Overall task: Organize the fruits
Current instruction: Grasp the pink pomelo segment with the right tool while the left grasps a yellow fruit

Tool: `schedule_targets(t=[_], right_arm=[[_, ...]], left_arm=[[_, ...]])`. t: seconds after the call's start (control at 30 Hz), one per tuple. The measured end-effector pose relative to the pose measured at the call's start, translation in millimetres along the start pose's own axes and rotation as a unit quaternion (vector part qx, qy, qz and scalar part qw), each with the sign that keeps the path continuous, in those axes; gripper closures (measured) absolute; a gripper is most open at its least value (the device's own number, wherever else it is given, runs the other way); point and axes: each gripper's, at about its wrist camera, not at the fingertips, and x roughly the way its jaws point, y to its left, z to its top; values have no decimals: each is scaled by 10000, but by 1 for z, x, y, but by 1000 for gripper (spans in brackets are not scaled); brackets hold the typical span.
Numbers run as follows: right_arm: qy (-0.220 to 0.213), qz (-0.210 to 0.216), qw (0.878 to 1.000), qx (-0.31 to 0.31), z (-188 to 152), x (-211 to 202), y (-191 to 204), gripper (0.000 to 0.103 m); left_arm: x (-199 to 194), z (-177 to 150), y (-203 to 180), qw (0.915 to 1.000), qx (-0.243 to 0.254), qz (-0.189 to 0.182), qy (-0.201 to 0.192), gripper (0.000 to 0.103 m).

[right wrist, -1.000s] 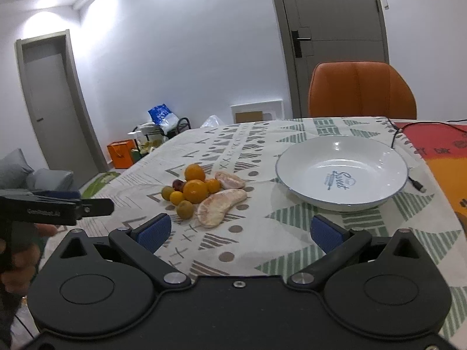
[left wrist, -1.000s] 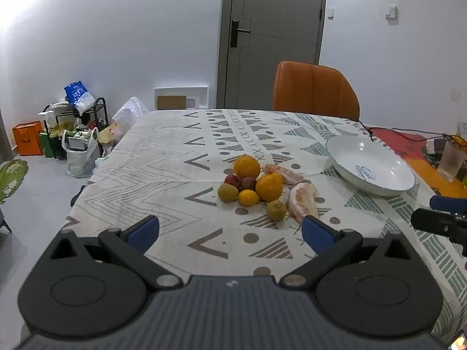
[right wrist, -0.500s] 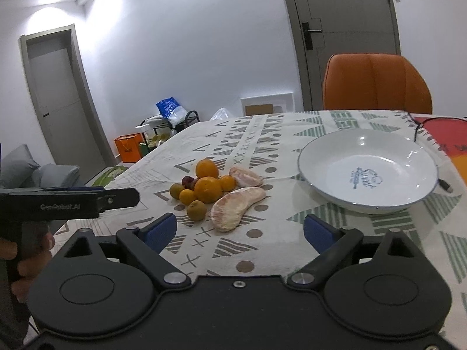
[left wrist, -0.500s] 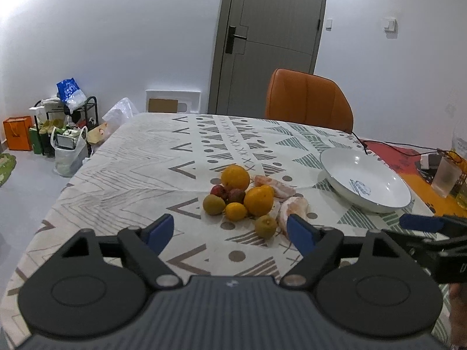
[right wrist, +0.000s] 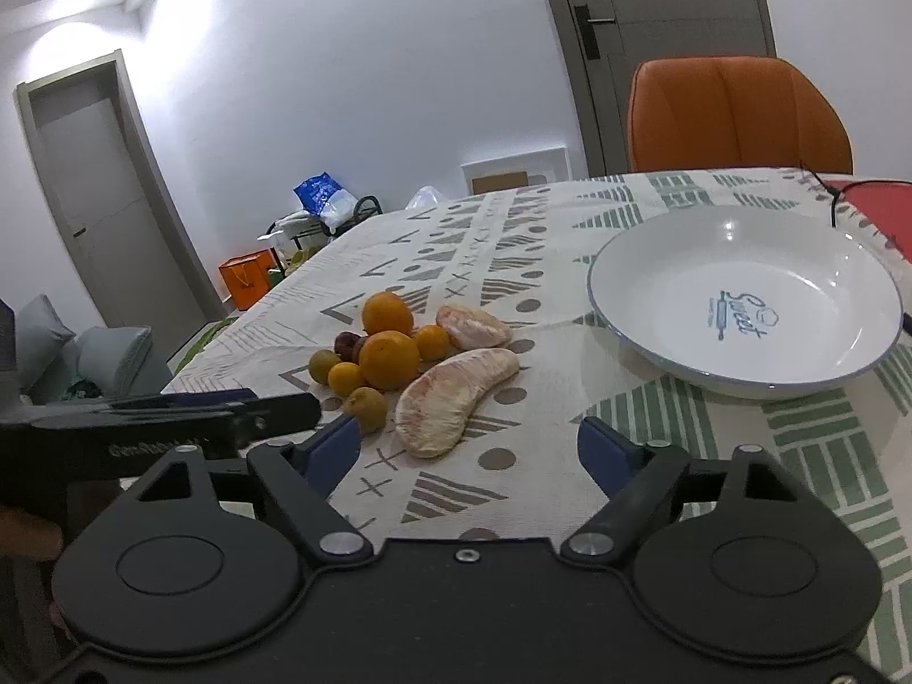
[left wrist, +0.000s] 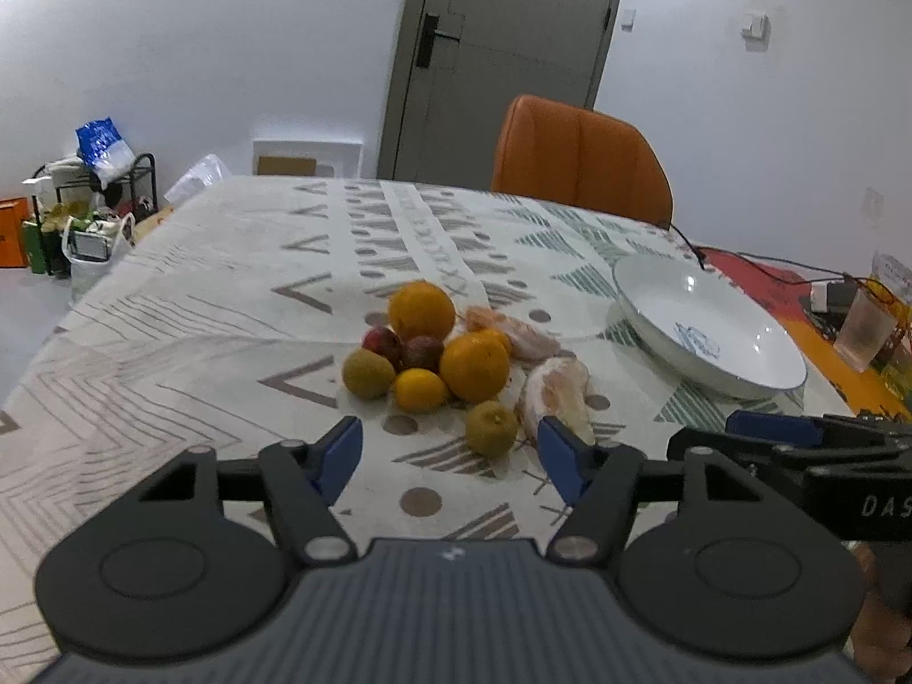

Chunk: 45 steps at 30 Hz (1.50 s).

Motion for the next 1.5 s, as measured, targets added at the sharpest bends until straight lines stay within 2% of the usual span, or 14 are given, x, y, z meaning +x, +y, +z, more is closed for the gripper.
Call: schedule_targets(t=[0.27, 0.5, 0.57, 0.6, 0.63, 0.8, 1.2, 1.5], right_arm=[[90, 33, 9999, 68, 2, 9, -7, 23], [115, 60, 9999, 54, 3, 12, -8, 23], [130, 69, 9999, 51, 3, 14, -8, 25], [145, 73, 9999, 53, 4, 16, -8, 28], [162, 87, 9998, 62, 4, 18, -7, 29], [253, 186, 9995, 98, 5, 26, -4, 37], [527, 179, 9984, -52, 5, 55, 12, 37], [525, 162, 9979, -329, 11, 72, 26, 37]], left_arm=[[22, 1, -5, 9998, 28, -94, 172, 44], [35, 0, -6, 9995, 5, -107, 297, 57], [38, -1, -8, 9996, 61, -122, 242, 63], [39, -1, -8, 9997, 77, -118, 219, 69], [40, -1, -7, 9997, 58, -89, 202, 80], [36, 1, -1, 9997, -72, -87, 232, 80], [19, 3, 19, 9997, -229, -40, 85, 80], [12, 5, 37, 9992, -375, 139, 8, 80]])
